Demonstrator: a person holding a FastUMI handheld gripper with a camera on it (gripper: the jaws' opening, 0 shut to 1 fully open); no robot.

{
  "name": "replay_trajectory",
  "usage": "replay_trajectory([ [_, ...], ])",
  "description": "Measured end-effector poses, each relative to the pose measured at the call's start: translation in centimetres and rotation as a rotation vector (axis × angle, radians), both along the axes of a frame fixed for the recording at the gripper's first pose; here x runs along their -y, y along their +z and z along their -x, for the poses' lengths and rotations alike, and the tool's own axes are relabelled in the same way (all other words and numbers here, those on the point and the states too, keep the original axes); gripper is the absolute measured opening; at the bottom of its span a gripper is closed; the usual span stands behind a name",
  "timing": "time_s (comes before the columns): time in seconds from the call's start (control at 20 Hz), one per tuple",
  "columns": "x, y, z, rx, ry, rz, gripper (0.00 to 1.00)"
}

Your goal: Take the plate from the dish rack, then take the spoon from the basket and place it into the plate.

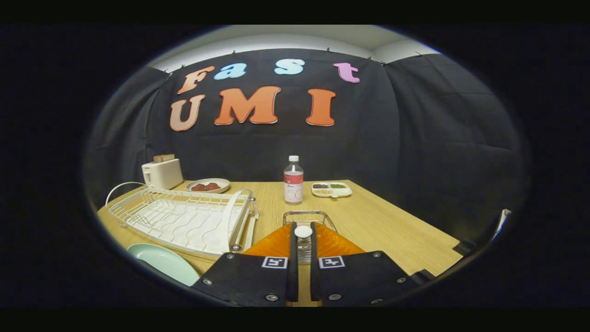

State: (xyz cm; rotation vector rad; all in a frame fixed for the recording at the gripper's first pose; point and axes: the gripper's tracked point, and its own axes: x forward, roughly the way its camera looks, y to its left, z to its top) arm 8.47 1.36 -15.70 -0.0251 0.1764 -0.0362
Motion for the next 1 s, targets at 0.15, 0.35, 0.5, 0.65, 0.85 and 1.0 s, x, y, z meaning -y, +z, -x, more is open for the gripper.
replay_trajectory([
  [0.15, 0.2, 1.6, 1.0, 0.020, 0.000, 0.004, 0.10],
  [0.35, 0.6, 4.0, 2.9, 0.055, -0.009, 0.004, 0.10],
  [0.5, 0.5, 5.9, 5.1, 0.085, -0.007, 0.002, 0.10],
  [0.65, -0.1, 7.5, 7.6, 0.105, 0.003, 0.007, 0.10],
  [0.85, -2.1, 8.8, 10.9, 0.130, 0.036, -0.002, 0.10],
  [1.0, -4.3, 8.8, 12.5, 0.131, 0.072, -0.002, 0.10],
])
